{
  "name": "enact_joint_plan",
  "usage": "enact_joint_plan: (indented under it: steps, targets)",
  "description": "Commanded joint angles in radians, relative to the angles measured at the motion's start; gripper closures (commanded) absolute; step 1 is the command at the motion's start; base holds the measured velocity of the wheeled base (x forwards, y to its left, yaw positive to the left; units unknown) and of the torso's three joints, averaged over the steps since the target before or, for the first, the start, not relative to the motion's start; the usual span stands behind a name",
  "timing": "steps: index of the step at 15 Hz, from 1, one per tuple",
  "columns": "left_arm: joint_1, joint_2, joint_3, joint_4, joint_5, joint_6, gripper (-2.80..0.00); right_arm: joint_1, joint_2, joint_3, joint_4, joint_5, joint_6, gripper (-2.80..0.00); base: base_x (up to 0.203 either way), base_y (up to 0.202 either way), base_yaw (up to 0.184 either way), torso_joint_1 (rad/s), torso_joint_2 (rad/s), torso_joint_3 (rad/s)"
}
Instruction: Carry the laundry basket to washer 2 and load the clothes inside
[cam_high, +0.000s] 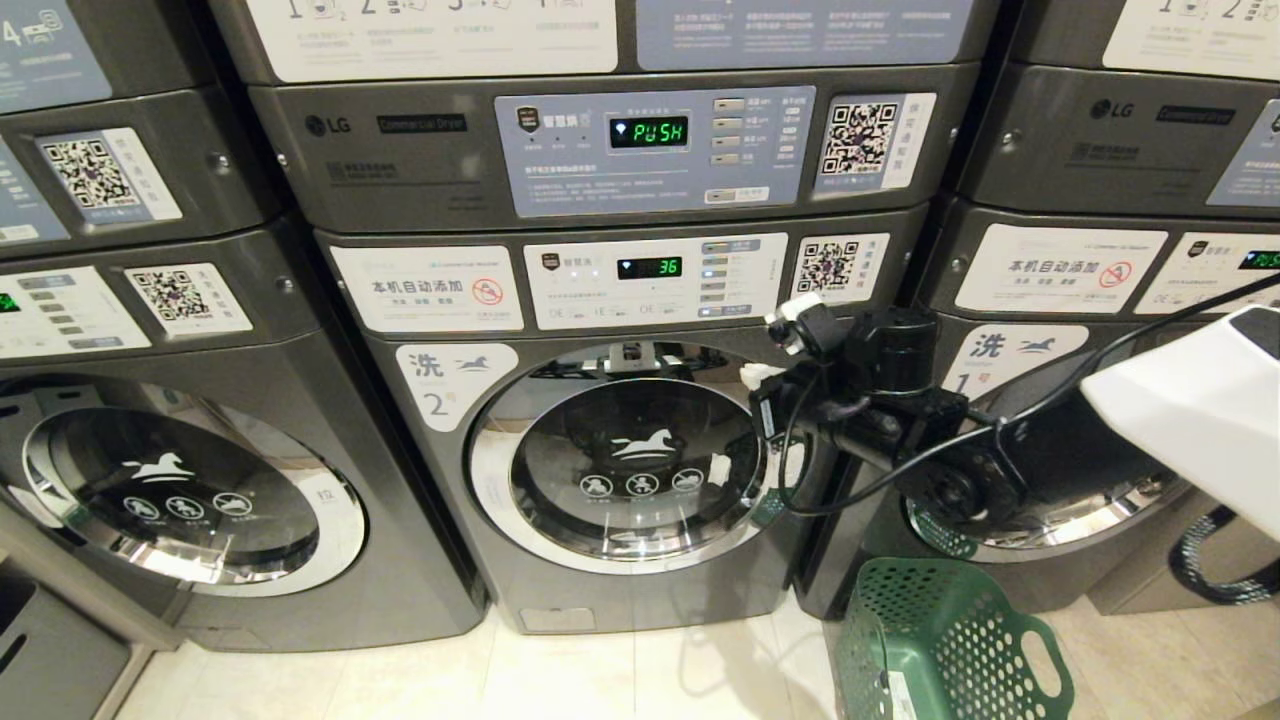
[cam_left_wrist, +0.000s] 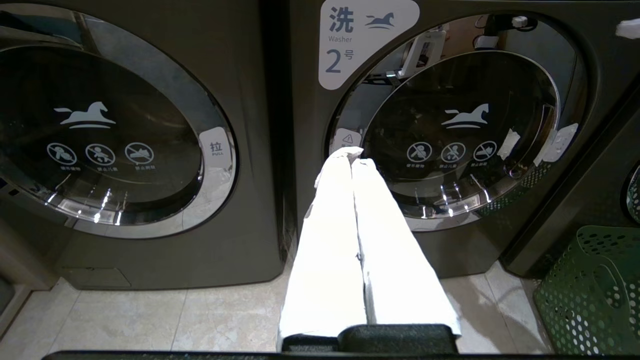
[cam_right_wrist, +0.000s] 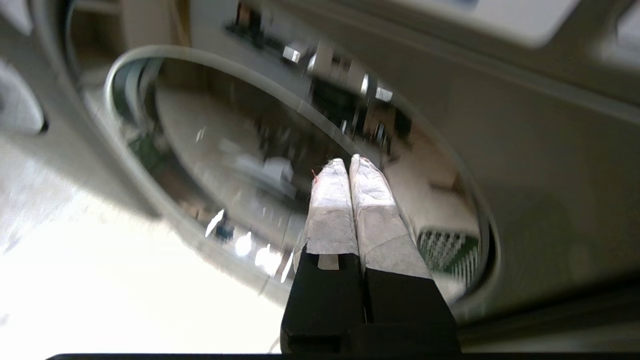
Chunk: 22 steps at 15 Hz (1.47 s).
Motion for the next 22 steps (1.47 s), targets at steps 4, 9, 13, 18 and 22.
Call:
enact_joint_plan:
  steps: [4, 9, 13, 18, 22]
  targets:
    - [0.0, 0.0, 0.04, -0.001, 0.0, -0.001, 0.0, -0.036, -0.605, 0.366, 0.285, -0.061, 0.02, 0.0, 0.0, 0.0, 0.0, 0.0, 0.0, 0.0]
    - [0.0, 0.0, 0.04, -0.001, 0.0, -0.001, 0.0, -0.156, -1.264, 0.576, 0.798, -0.097, 0.135, 0.0, 0.0, 0.0, 0.0, 0.0, 0.0, 0.0]
    - [0.0, 0.0, 0.04, -0.001, 0.0, -0.001, 0.0, -0.315, -1.665, 0.991, 0.85, -0.113, 0.109, 0.0, 0.0, 0.0, 0.0, 0.0, 0.0, 0.0]
    - [0.0, 0.0, 0.04, -0.001, 0.002, -0.001, 0.0, -0.446, -1.959, 1.158, 0.815, 0.003, 0.009, 0.0, 0.0, 0.0, 0.0, 0.0, 0.0, 0.0]
    - [0.0, 0.0, 0.04, -0.001, 0.001, -0.001, 0.0, -0.438, -2.104, 1.164, 0.82, 0.001, 0.038, 0.0, 0.0, 0.0, 0.0, 0.0, 0.0, 0.0]
